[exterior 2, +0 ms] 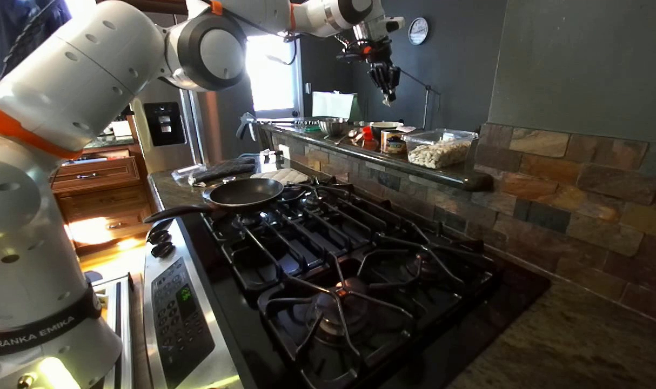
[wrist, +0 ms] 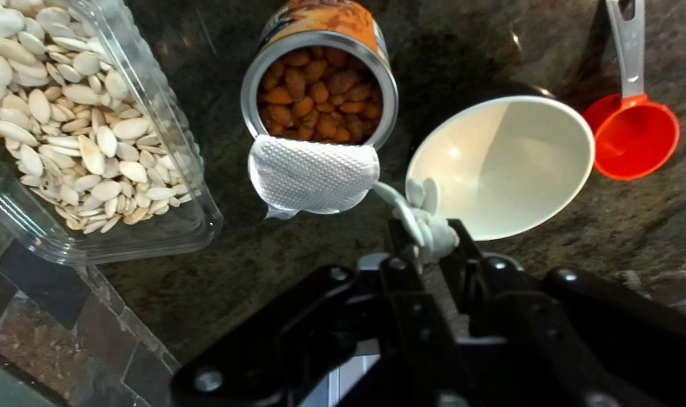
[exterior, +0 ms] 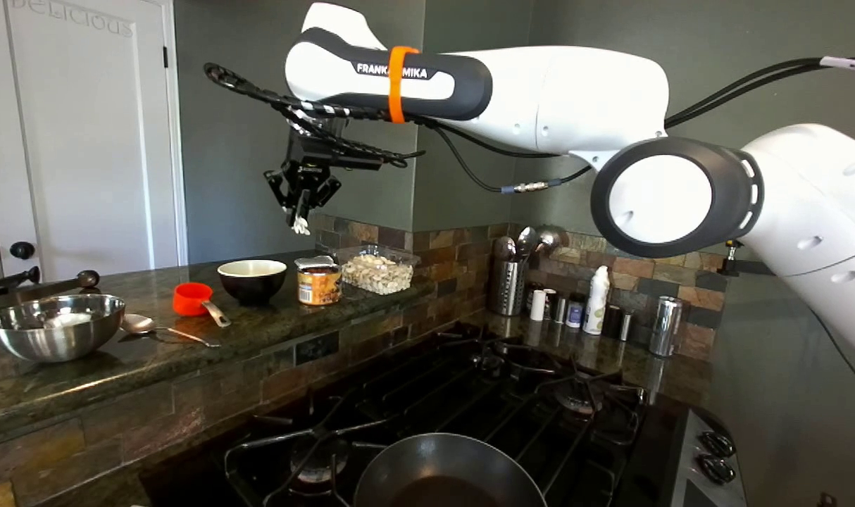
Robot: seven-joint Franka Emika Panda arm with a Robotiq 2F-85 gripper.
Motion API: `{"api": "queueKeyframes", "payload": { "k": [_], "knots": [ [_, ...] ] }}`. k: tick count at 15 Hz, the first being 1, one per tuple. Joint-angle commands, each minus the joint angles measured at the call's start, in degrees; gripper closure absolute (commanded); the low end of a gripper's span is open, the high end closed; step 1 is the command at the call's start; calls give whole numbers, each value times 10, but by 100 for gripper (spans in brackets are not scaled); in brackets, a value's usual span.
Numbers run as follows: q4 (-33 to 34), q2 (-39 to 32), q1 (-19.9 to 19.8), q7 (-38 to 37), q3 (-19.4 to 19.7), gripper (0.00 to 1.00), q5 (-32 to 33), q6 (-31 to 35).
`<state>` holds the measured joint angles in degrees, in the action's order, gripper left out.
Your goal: Transfer some popcorn from the transparent bowl to the black bowl.
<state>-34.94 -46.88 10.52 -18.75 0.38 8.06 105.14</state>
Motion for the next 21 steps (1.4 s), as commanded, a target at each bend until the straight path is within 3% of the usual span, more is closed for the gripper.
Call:
{"api": "queueKeyframes", "payload": {
  "k": [1, 9, 16, 21],
  "knots": [
    [48, -33, 2, 45, -11, 95, -6, -12],
    [54, -50, 2, 120, -40, 95, -8, 6],
    [45, -69, 3, 143, -41, 95, -5, 104],
    [37, -78, 0, 163, -47, 95, -9, 126]
  ]
}}
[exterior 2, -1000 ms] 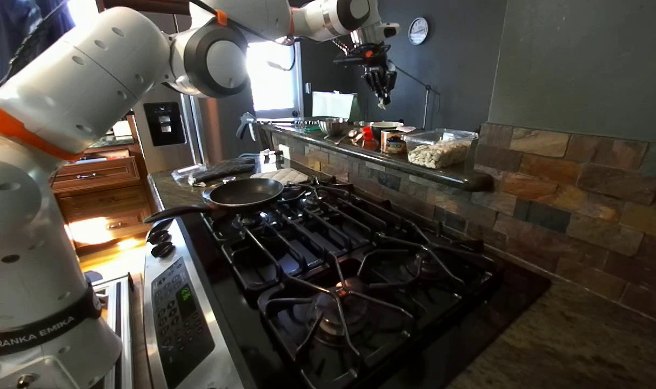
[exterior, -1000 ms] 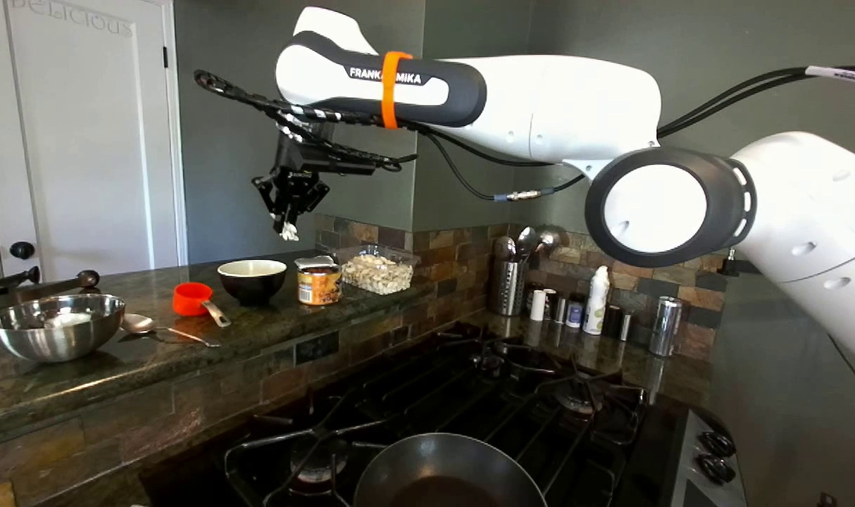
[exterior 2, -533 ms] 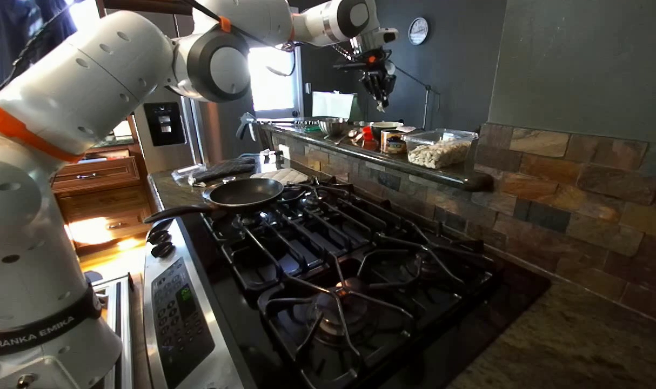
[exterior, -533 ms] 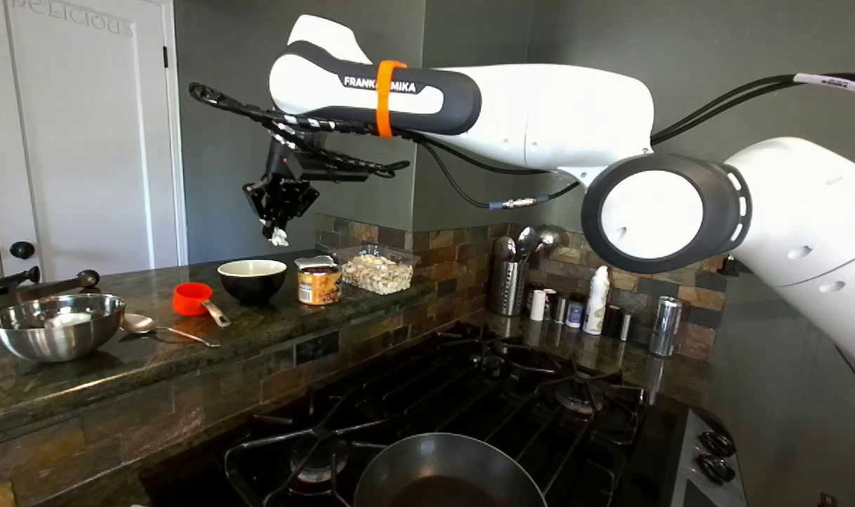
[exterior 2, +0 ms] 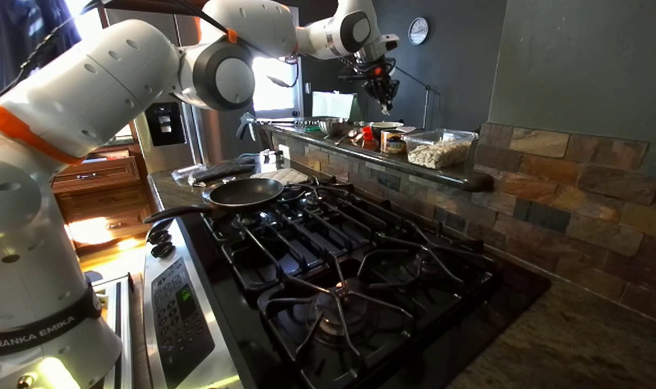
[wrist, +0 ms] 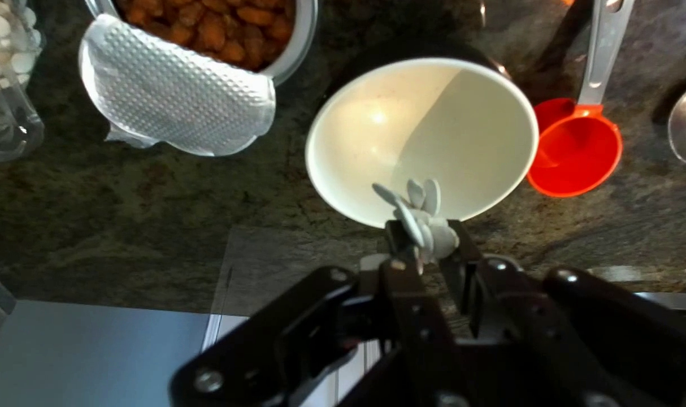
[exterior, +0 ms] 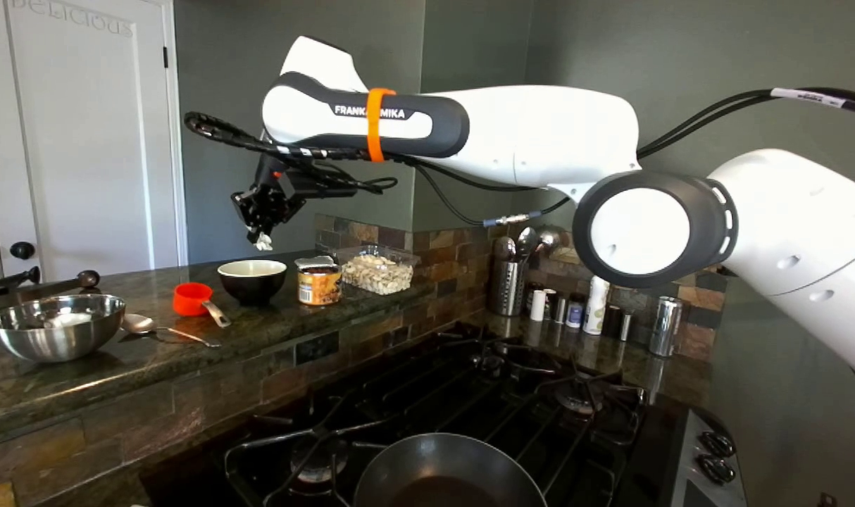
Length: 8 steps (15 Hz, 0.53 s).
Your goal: Transfer some popcorn from the transparent bowl to the black bowl.
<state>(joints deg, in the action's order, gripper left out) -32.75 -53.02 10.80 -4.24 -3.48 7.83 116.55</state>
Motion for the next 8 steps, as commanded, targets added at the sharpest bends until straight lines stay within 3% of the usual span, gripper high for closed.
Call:
{"api": "queueKeyframes", "payload": {
  "k": [1, 8],
  "knots": [
    [15, -17, -3, 19, -9, 95, -7, 14],
    [15, -25, -2, 30, -17, 95, -8, 15]
  ]
}}
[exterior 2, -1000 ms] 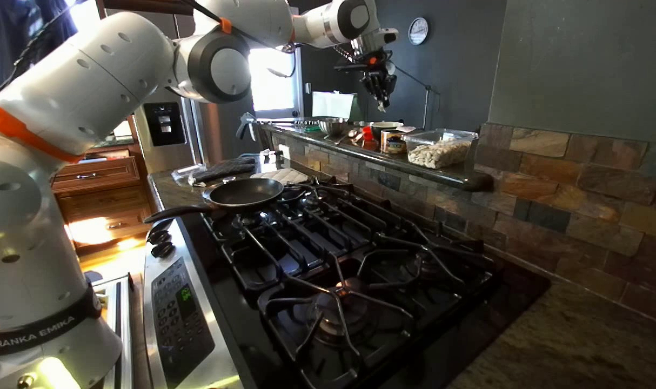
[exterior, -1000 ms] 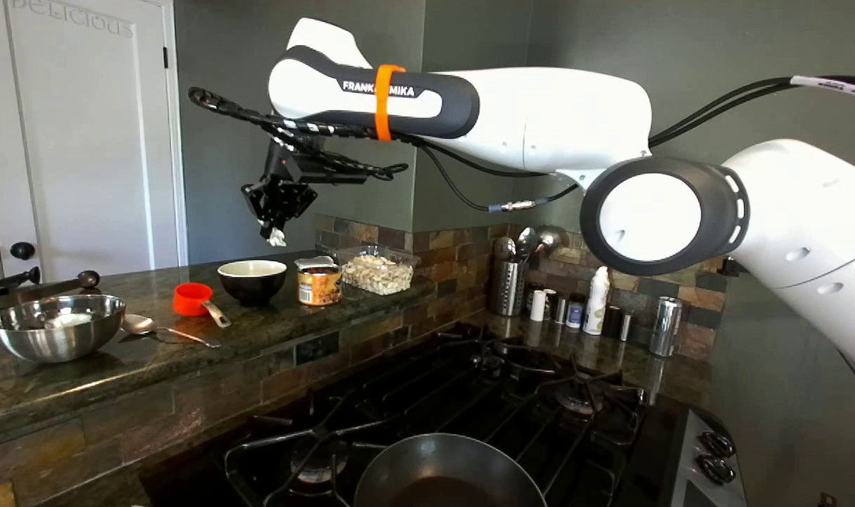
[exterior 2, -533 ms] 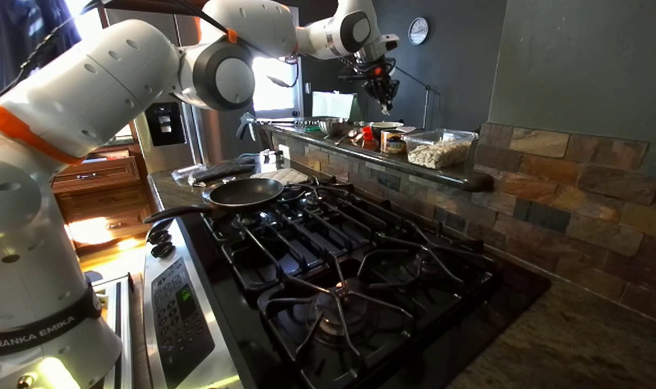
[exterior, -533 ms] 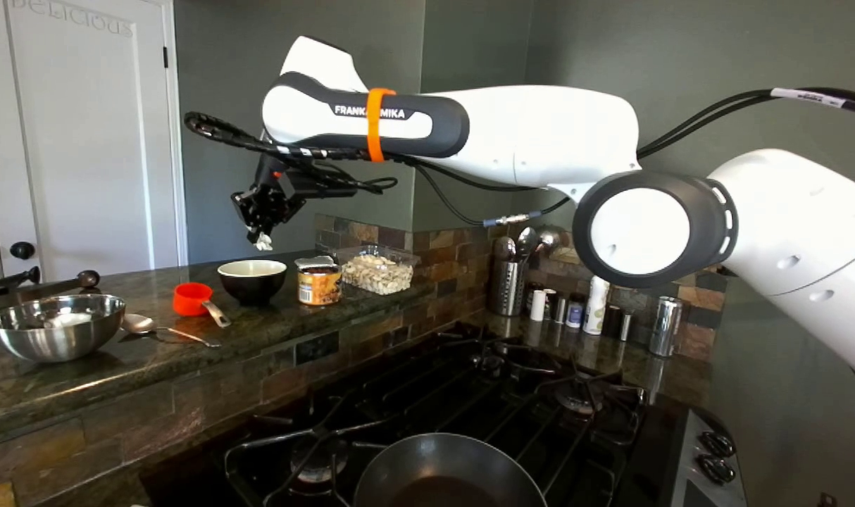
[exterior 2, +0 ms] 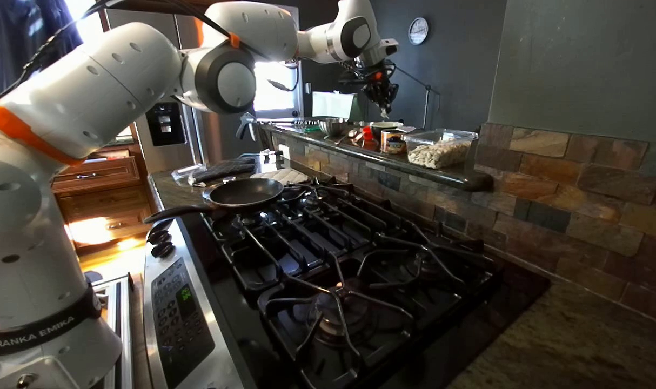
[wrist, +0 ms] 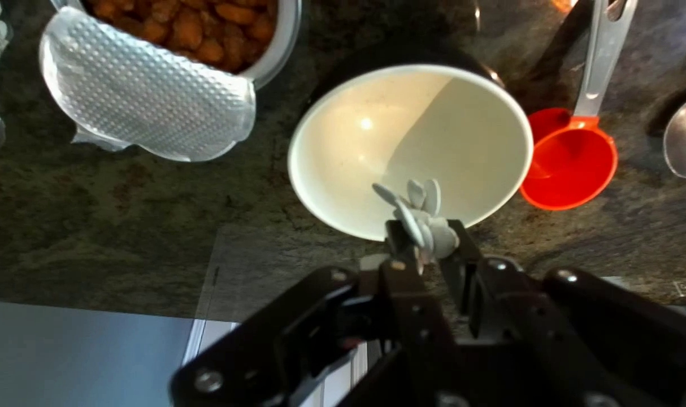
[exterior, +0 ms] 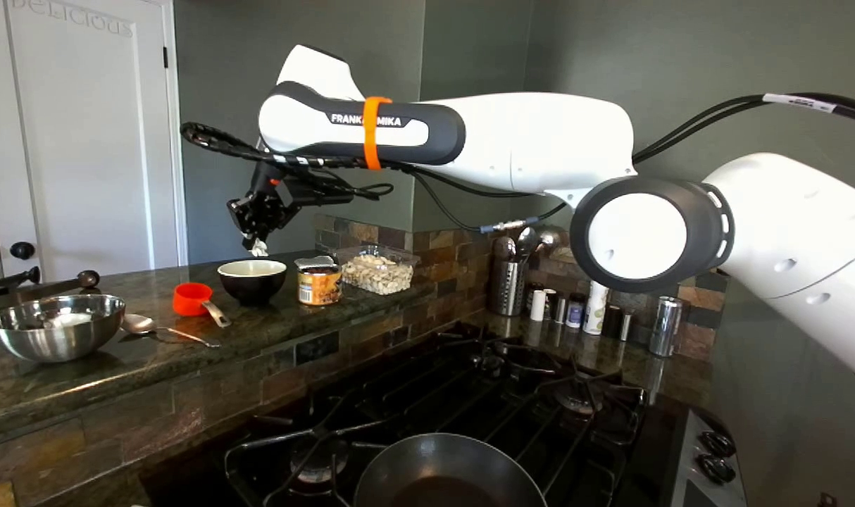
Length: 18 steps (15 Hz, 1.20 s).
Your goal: Transfer some popcorn from the transparent bowl to the black bowl.
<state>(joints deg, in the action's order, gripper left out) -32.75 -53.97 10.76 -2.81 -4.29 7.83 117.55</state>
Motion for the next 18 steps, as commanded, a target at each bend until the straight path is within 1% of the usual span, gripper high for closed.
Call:
{"api": "queueKeyframes", "payload": {
  "k": [1, 4, 5, 6, 7, 9, 14, 15, 18],
  "knots": [
    [16, -16, -1, 16, -10, 95, -7, 6],
    [17, -20, -1, 19, -12, 95, -6, 6],
    [17, -22, -1, 19, -12, 84, -6, 5],
    [17, -23, -2, 18, -12, 56, -6, 5],
    [18, -24, -2, 18, -12, 54, -6, 5],
    [18, -25, -2, 18, -12, 42, -6, 5],
    [18, -24, -3, 20, -13, 3, -7, 3],
    [18, -22, -3, 16, -12, 0, -7, 0],
    [15, -5, -4, 15, -13, 0, -9, -25]
  ]
}}
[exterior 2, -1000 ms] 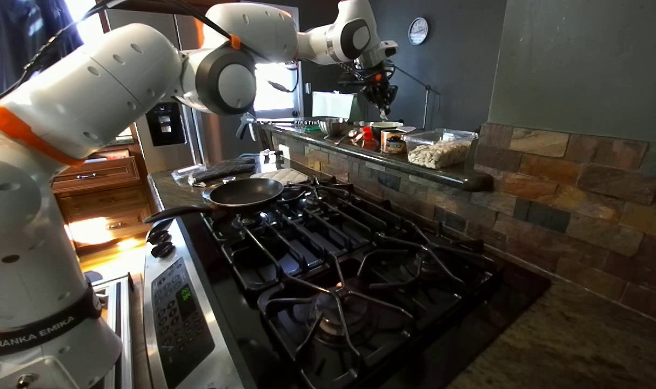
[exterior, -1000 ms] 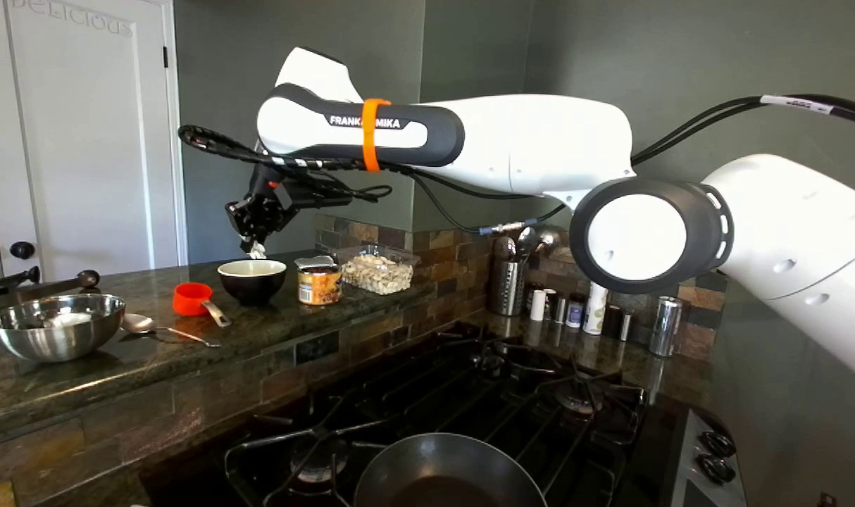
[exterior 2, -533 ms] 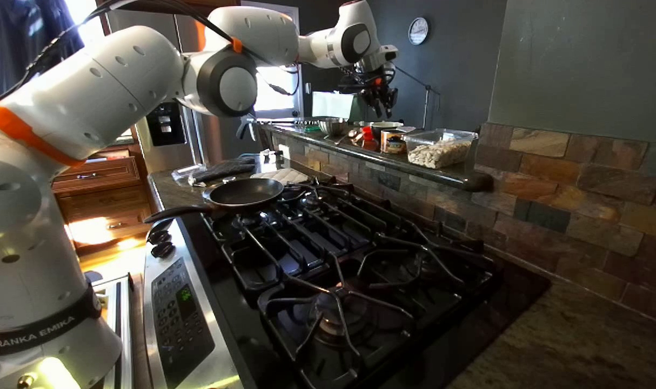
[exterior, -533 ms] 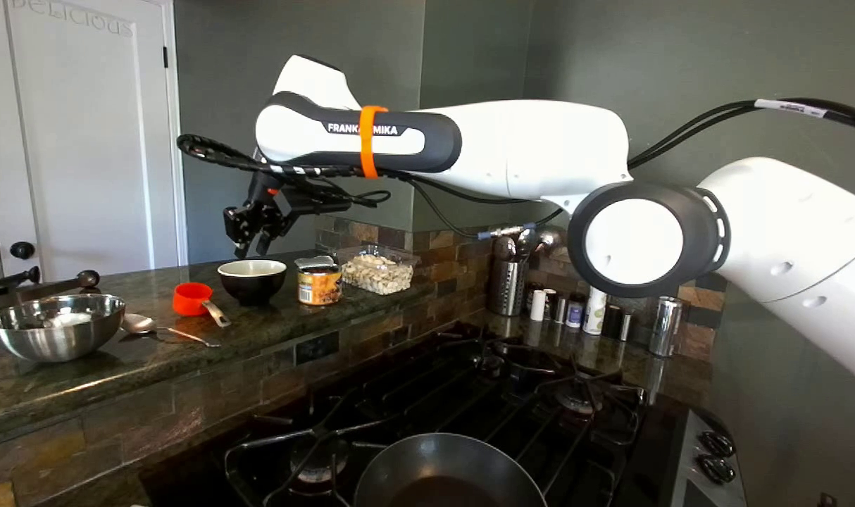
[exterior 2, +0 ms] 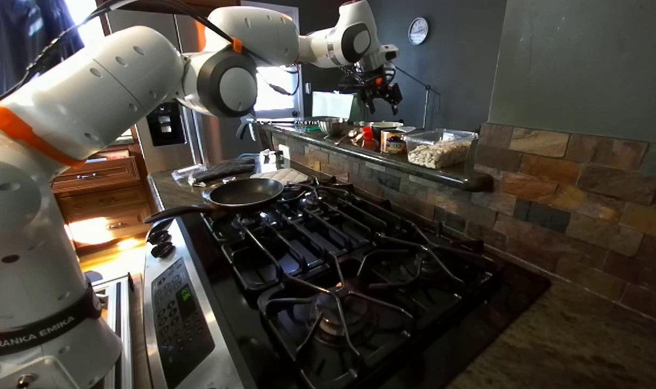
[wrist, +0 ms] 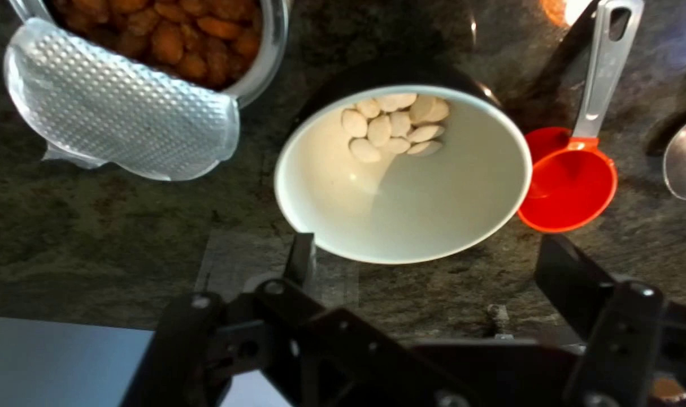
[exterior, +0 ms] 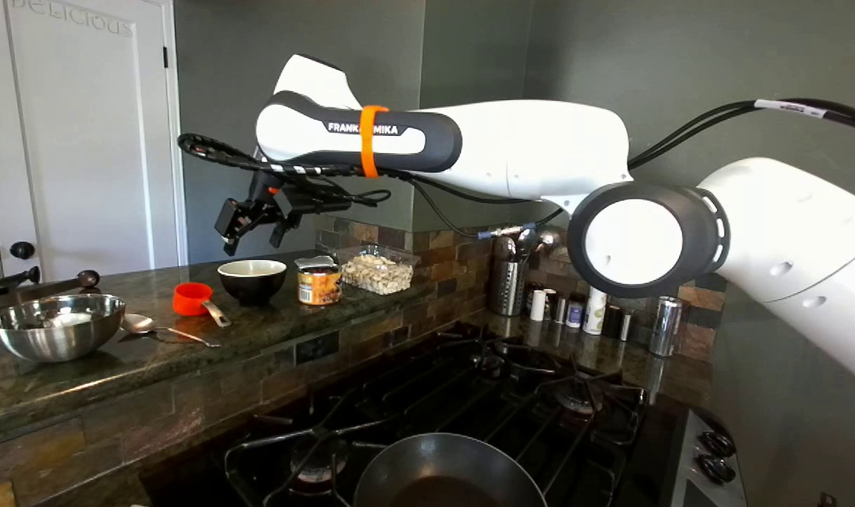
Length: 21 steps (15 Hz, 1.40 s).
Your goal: Transfer some popcorn from the transparent bowl to the black bowl.
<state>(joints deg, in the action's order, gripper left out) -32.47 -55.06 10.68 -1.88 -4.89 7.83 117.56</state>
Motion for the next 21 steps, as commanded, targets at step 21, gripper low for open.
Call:
{"api": "queueKeyframes", "payload": {
  "k": [21],
  "knots": [
    [-63, 157, 10, -10, 1, 0, 6, -284]
  ]
}}
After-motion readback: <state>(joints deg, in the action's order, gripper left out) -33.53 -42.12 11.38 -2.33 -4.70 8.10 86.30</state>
